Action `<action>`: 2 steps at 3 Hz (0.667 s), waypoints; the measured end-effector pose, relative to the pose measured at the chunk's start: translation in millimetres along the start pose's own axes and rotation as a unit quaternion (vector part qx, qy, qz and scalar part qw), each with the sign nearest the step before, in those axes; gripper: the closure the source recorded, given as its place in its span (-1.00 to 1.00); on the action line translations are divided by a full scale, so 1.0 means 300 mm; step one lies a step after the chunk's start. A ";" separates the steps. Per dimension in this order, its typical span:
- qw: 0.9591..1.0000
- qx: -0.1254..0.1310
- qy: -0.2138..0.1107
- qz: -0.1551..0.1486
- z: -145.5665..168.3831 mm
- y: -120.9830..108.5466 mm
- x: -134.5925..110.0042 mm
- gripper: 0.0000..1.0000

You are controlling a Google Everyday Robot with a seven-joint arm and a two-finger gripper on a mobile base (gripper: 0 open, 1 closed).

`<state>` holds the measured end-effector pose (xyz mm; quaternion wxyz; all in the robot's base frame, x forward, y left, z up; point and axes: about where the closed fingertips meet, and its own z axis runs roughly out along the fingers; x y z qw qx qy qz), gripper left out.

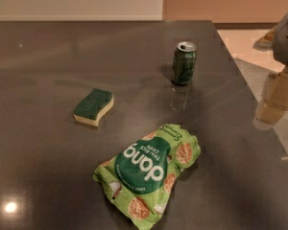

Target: Move green rice chip bag near green can

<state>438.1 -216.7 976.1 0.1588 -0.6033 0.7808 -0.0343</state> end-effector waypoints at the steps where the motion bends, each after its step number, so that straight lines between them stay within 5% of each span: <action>1: 1.000 0.000 0.000 0.000 0.000 0.000 0.000 -1.00; 2: 1.000 -0.001 -0.005 -0.009 -0.001 0.003 -0.016 -1.00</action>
Offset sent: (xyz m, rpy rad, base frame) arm -0.0004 0.0109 -0.0028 0.0108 0.0166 0.0520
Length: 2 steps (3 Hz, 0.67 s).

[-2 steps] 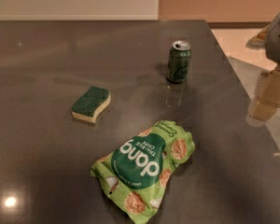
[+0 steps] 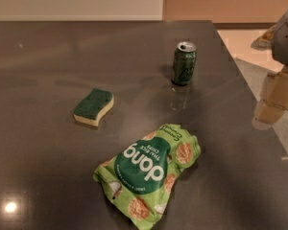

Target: Move green rice chip bag near green can

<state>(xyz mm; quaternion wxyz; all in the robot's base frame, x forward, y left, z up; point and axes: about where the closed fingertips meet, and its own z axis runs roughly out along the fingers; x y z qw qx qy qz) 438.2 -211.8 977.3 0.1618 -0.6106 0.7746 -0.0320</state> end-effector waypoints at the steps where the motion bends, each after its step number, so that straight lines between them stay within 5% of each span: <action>1: 0.999 -0.014 -0.020 -0.045 0.022 0.032 -0.079 -1.00; 2: 0.993 -0.042 -0.046 -0.103 0.074 0.107 -0.185 -1.00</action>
Offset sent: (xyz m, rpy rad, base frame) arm -0.0284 0.1109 -0.0434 0.0788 0.0861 0.4178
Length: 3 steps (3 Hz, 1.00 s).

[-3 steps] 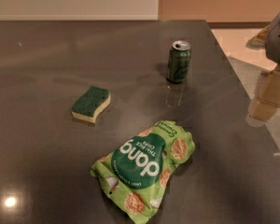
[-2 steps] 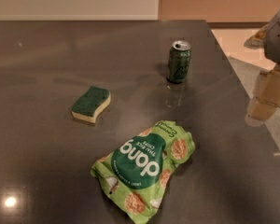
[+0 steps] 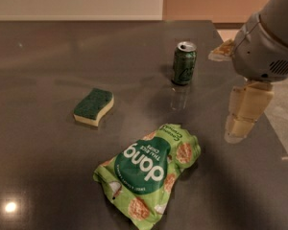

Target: Move green rice chip bag near green can

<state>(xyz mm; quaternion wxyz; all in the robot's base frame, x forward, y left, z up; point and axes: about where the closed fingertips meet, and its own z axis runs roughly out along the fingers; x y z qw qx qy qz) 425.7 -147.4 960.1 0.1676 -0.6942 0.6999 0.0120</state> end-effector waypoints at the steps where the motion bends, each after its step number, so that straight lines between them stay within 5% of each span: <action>1: 0.997 -0.041 -0.026 -0.056 0.089 0.081 -0.097 -1.00; 3: 0.979 -0.124 -0.050 -0.152 0.344 0.278 -0.206 -1.00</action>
Offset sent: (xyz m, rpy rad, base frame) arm -0.0647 0.0889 -0.0897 0.0442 0.1654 0.4023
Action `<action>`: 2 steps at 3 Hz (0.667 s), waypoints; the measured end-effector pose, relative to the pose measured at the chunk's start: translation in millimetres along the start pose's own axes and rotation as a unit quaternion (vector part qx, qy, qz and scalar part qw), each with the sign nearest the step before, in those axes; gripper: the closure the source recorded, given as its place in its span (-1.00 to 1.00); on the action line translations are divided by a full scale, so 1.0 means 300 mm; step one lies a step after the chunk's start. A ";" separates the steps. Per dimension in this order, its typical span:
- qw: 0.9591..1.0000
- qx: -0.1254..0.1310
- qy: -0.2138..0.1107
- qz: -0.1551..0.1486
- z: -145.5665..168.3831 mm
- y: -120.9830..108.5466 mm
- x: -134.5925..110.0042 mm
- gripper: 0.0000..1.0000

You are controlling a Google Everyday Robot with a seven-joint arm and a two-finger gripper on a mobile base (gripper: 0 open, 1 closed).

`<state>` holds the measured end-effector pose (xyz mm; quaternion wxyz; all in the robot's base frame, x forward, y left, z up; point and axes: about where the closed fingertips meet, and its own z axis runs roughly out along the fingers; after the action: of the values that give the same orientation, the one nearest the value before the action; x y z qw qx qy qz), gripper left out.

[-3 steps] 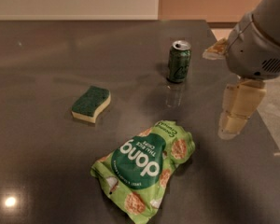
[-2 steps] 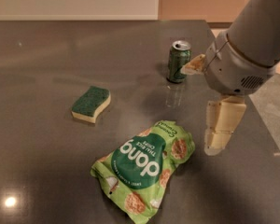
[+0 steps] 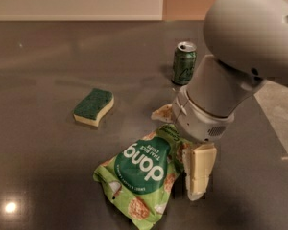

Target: Move green rice chip bag near green can

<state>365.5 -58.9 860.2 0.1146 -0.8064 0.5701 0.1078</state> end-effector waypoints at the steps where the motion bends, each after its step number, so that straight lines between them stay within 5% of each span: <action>1: 1.000 -0.010 0.001 -0.004 0.041 0.007 0.000 -1.00; 2: 1.000 -0.005 -0.004 0.018 0.024 -0.025 0.034 -0.61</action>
Offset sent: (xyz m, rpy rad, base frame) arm 0.0289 -0.0152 -0.0067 0.0239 0.0371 -0.0890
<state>375.6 -63.4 850.9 0.1115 -0.7961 0.5834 0.1161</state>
